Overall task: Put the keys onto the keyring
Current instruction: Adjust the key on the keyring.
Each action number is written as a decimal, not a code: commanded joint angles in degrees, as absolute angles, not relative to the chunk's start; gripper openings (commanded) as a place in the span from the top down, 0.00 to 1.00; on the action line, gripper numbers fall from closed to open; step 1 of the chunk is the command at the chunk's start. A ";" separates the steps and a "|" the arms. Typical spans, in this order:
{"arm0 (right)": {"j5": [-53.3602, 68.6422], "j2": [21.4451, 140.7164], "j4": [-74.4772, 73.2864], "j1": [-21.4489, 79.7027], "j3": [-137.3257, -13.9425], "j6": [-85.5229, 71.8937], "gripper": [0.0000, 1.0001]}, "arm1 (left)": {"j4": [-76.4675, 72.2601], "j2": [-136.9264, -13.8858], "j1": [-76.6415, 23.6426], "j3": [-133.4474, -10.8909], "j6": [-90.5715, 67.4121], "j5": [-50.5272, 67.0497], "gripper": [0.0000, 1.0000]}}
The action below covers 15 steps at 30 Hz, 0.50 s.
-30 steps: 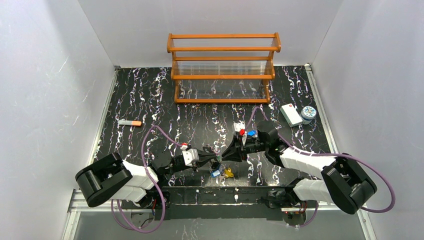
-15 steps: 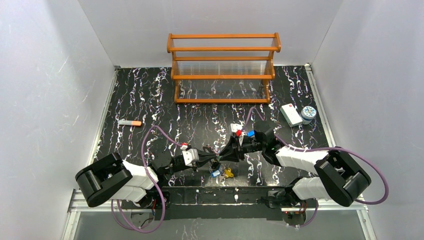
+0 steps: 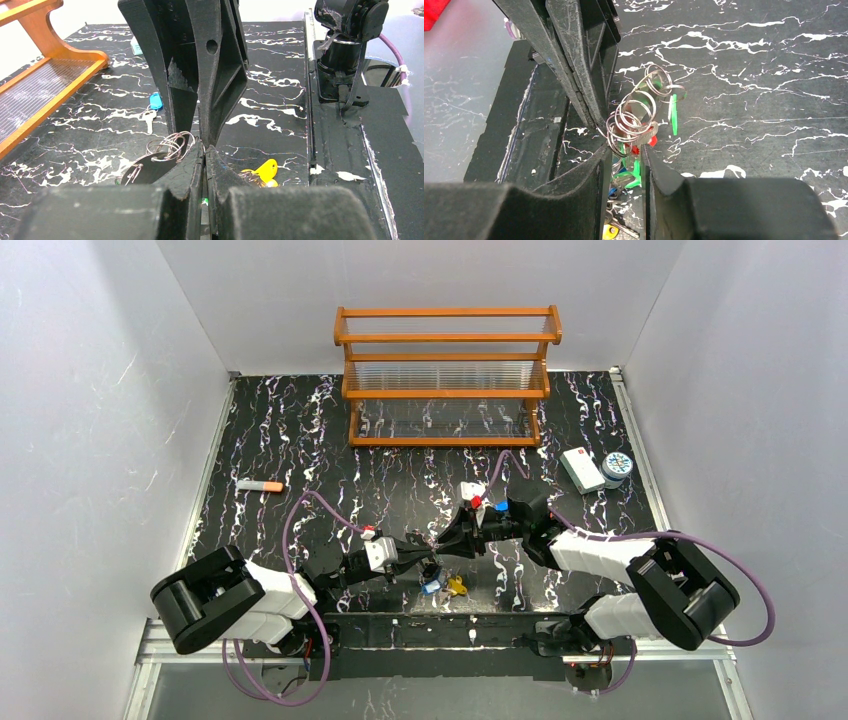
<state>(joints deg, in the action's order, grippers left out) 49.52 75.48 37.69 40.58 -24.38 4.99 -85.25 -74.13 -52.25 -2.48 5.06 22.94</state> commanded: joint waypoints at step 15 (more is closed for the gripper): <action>53.41 76.38 41.67 41.58 -26.93 7.23 0.99 | -88.55 -72.30 -52.38 -2.12 5.19 21.79 1.00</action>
